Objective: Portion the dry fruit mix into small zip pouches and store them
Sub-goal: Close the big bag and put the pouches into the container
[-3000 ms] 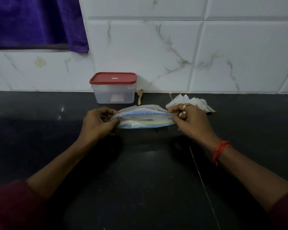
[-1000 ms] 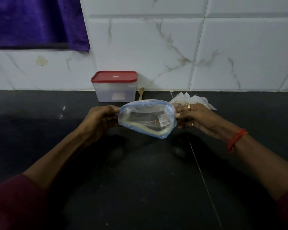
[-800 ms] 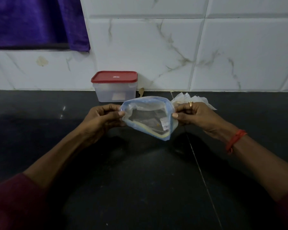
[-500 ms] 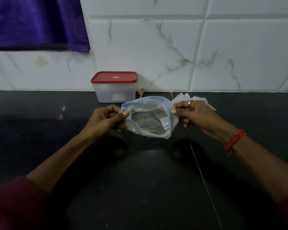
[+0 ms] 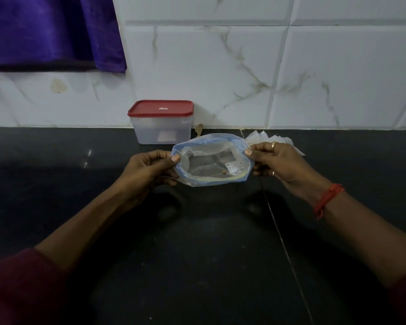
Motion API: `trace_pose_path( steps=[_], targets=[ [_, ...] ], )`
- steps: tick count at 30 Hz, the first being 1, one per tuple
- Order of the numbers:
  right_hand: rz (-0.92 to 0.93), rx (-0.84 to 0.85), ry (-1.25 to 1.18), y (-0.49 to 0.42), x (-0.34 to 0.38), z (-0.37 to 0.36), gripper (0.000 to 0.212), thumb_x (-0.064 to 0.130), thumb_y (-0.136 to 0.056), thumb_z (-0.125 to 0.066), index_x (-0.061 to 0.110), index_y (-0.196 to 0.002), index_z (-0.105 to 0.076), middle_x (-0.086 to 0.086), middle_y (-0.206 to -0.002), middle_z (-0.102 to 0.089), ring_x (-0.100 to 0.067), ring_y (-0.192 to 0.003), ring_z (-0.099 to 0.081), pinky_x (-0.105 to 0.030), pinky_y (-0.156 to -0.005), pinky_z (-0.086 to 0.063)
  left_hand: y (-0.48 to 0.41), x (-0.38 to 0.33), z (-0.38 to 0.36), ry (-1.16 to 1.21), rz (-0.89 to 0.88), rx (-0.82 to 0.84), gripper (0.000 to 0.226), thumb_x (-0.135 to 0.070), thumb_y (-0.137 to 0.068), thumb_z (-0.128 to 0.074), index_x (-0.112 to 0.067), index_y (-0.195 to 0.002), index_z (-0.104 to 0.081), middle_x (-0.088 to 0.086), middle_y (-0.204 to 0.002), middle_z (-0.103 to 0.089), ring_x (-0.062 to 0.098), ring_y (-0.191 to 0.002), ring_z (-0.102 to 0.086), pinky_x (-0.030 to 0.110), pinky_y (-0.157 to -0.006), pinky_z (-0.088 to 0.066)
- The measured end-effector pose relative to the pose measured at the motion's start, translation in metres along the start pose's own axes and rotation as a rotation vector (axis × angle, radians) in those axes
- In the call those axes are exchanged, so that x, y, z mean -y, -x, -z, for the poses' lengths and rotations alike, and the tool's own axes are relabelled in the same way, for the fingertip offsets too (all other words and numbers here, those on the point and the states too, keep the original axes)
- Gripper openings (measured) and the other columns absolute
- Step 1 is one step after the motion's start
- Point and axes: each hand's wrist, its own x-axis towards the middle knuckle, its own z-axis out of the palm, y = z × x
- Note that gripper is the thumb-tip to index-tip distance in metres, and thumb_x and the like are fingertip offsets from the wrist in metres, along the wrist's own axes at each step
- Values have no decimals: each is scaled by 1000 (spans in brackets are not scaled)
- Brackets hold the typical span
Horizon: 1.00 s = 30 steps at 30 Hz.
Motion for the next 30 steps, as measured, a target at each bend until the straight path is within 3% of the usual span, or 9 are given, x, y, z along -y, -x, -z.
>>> trace_pose_path(
  steps=[3, 7, 11, 14, 16, 21, 25, 27, 30],
  targets=[
    [-53, 27, -72, 1, 0, -2, 13, 20, -95, -64, 10, -94, -71, -5, -74, -69, -12, -65, -64, -24, -61, -58, 1, -2, -2, 175, 77, 13, 19, -21, -85, -66, -5, -95, -69, 12, -89, -73, 19, -76, -70, 27, -67, -62],
    [-132, 97, -140, 3, 1, -10, 20, 21, -103, -52, 7, -108, -65, -11, -77, -73, -18, -64, -70, -28, -57, -60, 2, -2, -9, 273, 137, 32, 20, -16, -93, -58, -3, -105, -67, 18, -100, -75, 24, -83, -75, 31, -71, -64],
    [-140, 105, -188, 4, 2, -7, 26, 27, -97, -60, 7, -113, -66, -11, -88, -73, -19, -71, -70, -31, -65, -63, 4, -4, -8, 268, 105, 44, 21, -14, -83, -65, -6, -103, -67, 12, -93, -76, 20, -82, -74, 30, -72, -63],
    [-117, 113, -215, 6, 5, -2, 36, 33, -80, -71, 11, -109, -68, -6, -88, -72, -14, -69, -70, -27, -61, -60, 4, -3, -6, 156, 66, 5, 24, -13, -79, -69, -6, -101, -66, 7, -86, -75, 16, -74, -72, 25, -64, -62],
    [-89, 95, -181, 6, 5, -3, 32, 28, -78, -75, 12, -104, -67, -4, -83, -72, -13, -64, -69, -25, -58, -58, 4, -3, -5, 118, 40, -30, 24, -12, -76, -72, -6, -99, -66, 10, -89, -74, 16, -70, -70, 23, -57, -58],
    [85, -67, 30, 9, 4, -12, 14, 0, -88, -70, 10, -89, -61, -5, -67, -67, -13, -53, -69, -24, -50, -55, 4, -5, -3, 46, -59, -181, 10, -3, -80, -70, -5, -86, -62, 16, -98, -70, 16, -65, -67, 20, -50, -54],
    [420, -262, 506, 9, -2, -14, 22, 3, -81, -67, 20, -78, -54, 4, -69, -61, -12, -53, -66, -17, -54, -48, 4, 0, -5, -337, -232, -344, 15, 4, -85, -70, -2, -88, -57, 9, -96, -68, 14, -64, -70, 23, -51, -57],
    [547, -302, 678, 7, -6, -17, 23, 6, -77, -65, 24, -82, -52, 4, -79, -59, -4, -61, -57, -14, -60, -43, 6, 2, -6, -520, -350, -386, 18, 2, -83, -72, -7, -87, -57, 5, -91, -67, 13, -73, -71, 23, -53, -58],
    [576, -279, 706, 4, -12, -20, 28, 5, -78, -60, 23, -100, -59, 4, -93, -59, -2, -71, -52, -18, -70, -43, 7, 7, -6, -674, -472, -402, 19, 0, -82, -72, -12, -86, -58, 5, -86, -64, 18, -74, -67, 31, -63, -61]
  ],
)
